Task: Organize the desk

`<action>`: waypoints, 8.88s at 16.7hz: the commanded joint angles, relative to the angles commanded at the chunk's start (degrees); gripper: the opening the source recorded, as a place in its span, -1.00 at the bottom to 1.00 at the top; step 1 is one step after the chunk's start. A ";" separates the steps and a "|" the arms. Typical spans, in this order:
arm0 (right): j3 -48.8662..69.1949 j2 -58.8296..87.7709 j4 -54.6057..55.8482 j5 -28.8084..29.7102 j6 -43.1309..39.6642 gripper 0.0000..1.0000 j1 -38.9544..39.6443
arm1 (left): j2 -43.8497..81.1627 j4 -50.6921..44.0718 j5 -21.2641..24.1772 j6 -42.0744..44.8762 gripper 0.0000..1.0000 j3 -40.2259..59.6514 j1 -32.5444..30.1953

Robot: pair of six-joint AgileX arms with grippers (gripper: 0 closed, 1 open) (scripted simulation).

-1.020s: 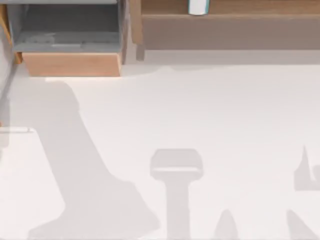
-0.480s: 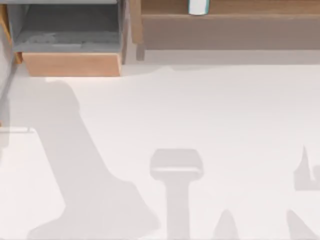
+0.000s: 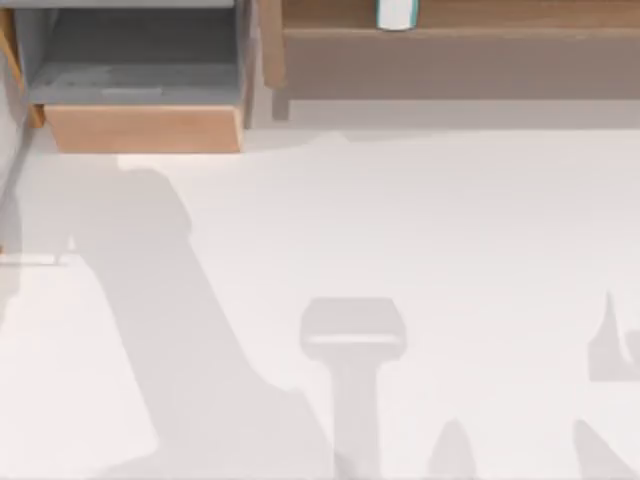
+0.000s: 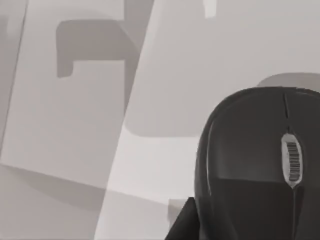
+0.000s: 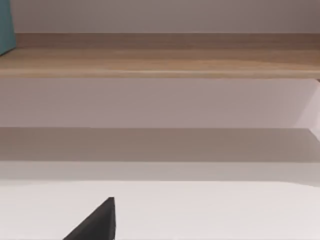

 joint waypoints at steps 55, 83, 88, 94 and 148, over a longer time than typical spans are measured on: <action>0.00 0.00 0.00 0.00 0.00 1.00 0.00 | -41.66 29.75 5.60 42.45 -1.00 -67.97 20.37; 0.00 0.00 0.00 0.00 0.00 1.00 0.00 | -37.58 25.96 2.01 38.40 0.51 -69.60 24.72; 0.00 0.00 0.00 0.00 0.00 1.00 0.00 | -37.58 25.96 2.01 38.40 1.00 -69.60 24.72; 0.00 0.00 0.00 0.00 0.00 1.00 0.00 | -37.58 25.96 2.01 38.40 1.00 -69.60 24.72; 0.00 0.00 0.00 0.00 0.00 1.00 0.00 | -29.87 157.68 38.20 85.48 0.85 -108.43 18.54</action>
